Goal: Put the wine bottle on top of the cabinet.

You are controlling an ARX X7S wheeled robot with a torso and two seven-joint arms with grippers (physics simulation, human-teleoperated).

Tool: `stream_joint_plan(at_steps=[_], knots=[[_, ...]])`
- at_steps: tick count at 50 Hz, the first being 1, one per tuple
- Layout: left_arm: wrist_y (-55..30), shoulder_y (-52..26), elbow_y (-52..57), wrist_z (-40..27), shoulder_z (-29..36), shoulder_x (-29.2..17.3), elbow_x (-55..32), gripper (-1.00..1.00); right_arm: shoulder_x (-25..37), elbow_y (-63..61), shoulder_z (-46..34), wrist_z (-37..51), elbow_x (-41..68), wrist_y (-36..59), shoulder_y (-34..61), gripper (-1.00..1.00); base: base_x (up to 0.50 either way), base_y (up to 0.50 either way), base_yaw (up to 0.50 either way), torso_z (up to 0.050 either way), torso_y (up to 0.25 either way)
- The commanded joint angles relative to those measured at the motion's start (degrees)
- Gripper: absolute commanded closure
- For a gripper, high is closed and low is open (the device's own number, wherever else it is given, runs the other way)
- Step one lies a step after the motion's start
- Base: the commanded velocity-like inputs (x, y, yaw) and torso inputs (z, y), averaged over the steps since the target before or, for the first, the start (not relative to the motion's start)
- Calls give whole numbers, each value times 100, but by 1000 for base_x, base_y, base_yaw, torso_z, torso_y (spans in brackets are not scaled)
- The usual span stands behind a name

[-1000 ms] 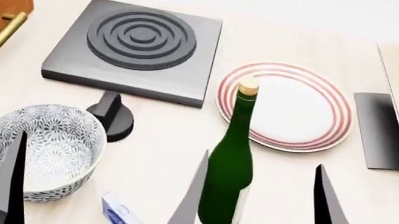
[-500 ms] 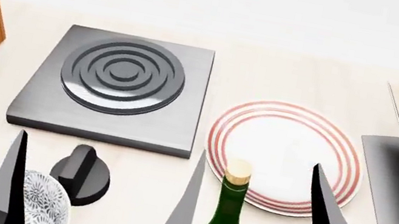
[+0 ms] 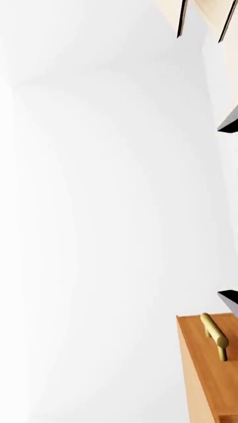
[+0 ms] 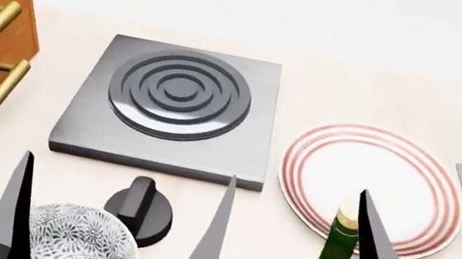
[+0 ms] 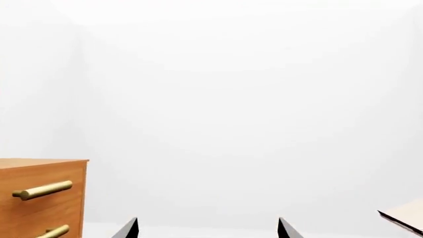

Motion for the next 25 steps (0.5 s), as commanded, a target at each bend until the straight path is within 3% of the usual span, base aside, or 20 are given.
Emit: stream_joint_plan(at_steps=[1,15,25], knots=[[-6,0,0,-11,-1,-12,3,-100,88,28,-64,59,5,-50,8,-100,0,500,0,0,0],[13,13,1,-1,-6,-4,20,-100,126,16,-37,161,83,-58,24,-100,0,496,0,0,0],[10,25,1,-5,-11,-4,29,-100,218,68,-143,233,1,-52,16,-100,0,7,0,0,0]])
